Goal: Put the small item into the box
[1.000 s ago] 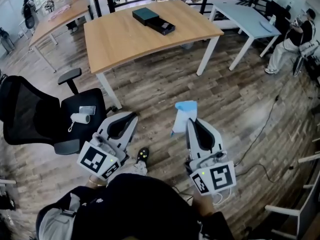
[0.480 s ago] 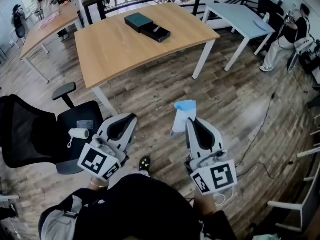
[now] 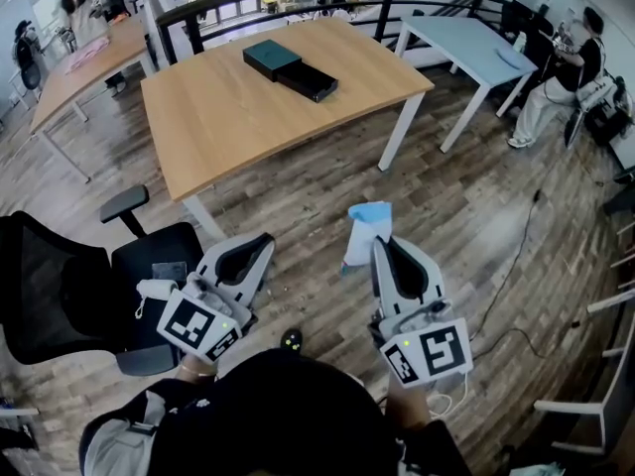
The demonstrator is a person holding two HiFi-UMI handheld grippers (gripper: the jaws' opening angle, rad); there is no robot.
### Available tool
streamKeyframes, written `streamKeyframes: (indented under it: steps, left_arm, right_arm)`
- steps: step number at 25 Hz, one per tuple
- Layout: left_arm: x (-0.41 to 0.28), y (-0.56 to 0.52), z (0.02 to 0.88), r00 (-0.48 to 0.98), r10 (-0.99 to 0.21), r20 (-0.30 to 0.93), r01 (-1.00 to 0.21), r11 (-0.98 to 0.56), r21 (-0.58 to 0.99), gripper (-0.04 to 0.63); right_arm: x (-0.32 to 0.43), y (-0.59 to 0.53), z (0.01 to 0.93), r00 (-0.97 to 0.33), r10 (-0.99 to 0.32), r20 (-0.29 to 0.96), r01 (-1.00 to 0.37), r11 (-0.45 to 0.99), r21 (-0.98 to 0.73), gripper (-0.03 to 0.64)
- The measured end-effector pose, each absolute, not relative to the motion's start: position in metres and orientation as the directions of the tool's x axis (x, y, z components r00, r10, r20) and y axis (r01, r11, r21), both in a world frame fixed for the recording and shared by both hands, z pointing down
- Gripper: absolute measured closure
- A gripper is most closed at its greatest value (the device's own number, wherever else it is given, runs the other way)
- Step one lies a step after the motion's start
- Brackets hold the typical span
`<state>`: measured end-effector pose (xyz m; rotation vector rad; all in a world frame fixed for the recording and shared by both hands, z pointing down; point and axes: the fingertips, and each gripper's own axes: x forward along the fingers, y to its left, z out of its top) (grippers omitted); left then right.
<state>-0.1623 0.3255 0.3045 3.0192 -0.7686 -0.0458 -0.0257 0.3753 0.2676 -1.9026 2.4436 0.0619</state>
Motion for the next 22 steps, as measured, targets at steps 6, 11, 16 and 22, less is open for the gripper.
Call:
streamKeyframes:
  steps: [6, 11, 16, 22]
  left_arm:
    - [-0.174, 0.299, 0.310, 0.875, -0.484, -0.015, -0.483, -0.875, 0.036, 0.569]
    - [-0.168, 0.284, 0.315, 0.876, -0.482, -0.003, -0.481, -0.876, 0.047, 0.569]
    - [-0.158, 0.260, 0.323, 0.852, -0.523, 0.010, -0.523, -0.850, 0.059, 0.569]
    - [-0.133, 0.226, 0.325, 0.801, -0.599, 0.017, -0.599, -0.799, 0.055, 0.569]
  right_arm:
    - [-0.037, 0.352, 0.271, -0.245, -0.968, -0.052, -0.969, 0.245, 0.002, 0.586]
    - [-0.032, 0.337, 0.277, -0.245, -0.969, -0.035, -0.969, 0.245, -0.010, 0.586]
    - [-0.013, 0.305, 0.282, -0.279, -0.960, -0.038, -0.960, 0.279, -0.015, 0.586]
    - [0.023, 0.257, 0.281, -0.352, -0.934, -0.057, -0.935, 0.353, -0.019, 0.586]
